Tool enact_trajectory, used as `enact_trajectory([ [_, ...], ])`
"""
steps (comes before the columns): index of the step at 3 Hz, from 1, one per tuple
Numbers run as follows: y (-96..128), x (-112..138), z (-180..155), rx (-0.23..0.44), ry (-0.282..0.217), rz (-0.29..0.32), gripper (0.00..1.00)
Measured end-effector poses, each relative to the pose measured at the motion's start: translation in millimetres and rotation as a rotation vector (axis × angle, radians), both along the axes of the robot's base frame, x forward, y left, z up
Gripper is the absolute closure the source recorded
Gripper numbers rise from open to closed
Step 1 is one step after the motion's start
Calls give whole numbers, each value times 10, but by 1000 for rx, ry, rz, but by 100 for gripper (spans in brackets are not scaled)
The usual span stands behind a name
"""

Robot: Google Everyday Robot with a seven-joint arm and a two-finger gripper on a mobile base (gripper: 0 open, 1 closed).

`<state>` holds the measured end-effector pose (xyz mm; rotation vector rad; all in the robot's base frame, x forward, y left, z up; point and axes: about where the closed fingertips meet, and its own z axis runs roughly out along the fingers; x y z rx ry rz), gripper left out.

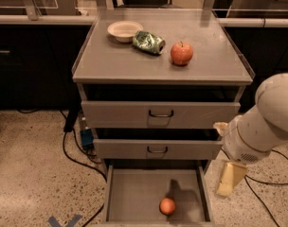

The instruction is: Pick orange from bottom drawer and place on counter

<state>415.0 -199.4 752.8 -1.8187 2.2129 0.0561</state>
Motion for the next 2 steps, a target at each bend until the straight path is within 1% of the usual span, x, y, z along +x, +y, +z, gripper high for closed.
enact_trajectory([
  [1,28,-91,-481,13,54,-7,0],
  [2,28,-91,-481,13,54,-7,0],
])
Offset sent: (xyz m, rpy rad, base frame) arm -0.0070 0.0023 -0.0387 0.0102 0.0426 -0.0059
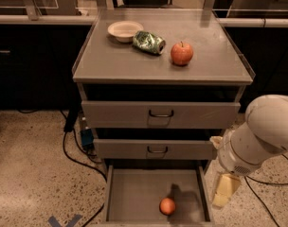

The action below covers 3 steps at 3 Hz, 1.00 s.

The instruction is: Pick orange from bottom drawer and place on counter

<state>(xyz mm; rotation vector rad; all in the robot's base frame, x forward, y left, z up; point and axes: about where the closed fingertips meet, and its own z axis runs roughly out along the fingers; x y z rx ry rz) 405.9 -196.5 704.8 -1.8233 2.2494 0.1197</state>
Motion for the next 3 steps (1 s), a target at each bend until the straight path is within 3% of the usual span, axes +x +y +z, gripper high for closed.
enact_trajectory([
  [1,59,17,-317,0,18,24,0],
  [3,165,217,-1287,-8,27,71,0],
])
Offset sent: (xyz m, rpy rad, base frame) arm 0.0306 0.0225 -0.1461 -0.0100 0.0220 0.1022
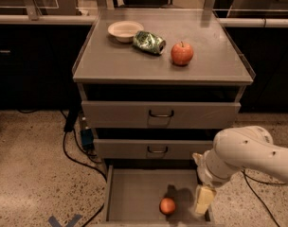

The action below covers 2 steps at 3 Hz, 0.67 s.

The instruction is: Pick orange from bottom drawer and place on counter

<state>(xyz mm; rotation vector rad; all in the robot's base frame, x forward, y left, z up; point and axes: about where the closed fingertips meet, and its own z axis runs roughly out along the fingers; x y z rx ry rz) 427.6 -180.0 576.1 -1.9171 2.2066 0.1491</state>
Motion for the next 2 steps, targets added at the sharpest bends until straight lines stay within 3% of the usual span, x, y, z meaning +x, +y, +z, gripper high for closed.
enact_trajectory([
  [2,4,93,-830,16,22,-15,0],
])
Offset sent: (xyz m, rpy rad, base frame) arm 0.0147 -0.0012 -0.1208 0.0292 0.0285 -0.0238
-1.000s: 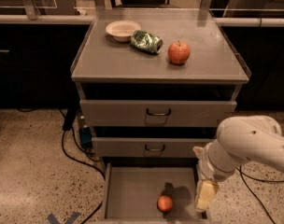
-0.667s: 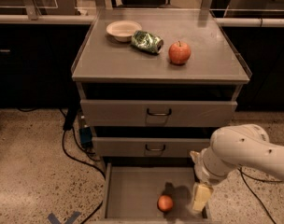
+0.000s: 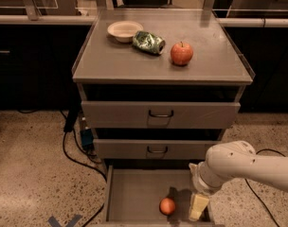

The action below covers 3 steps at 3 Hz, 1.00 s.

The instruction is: Pick orange from bottom drawer and place on counter

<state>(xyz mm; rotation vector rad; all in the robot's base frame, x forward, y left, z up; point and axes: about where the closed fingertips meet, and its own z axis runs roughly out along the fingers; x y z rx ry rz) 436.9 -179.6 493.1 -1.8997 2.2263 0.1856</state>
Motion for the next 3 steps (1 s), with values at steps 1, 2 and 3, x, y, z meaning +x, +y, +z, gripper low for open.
enact_trajectory([
  [1,0,0,0,0,0,0,0],
  [2,-84,78,-112,3,-12,9,0],
  [3,-269,256,-382,3,-30,33,0],
])
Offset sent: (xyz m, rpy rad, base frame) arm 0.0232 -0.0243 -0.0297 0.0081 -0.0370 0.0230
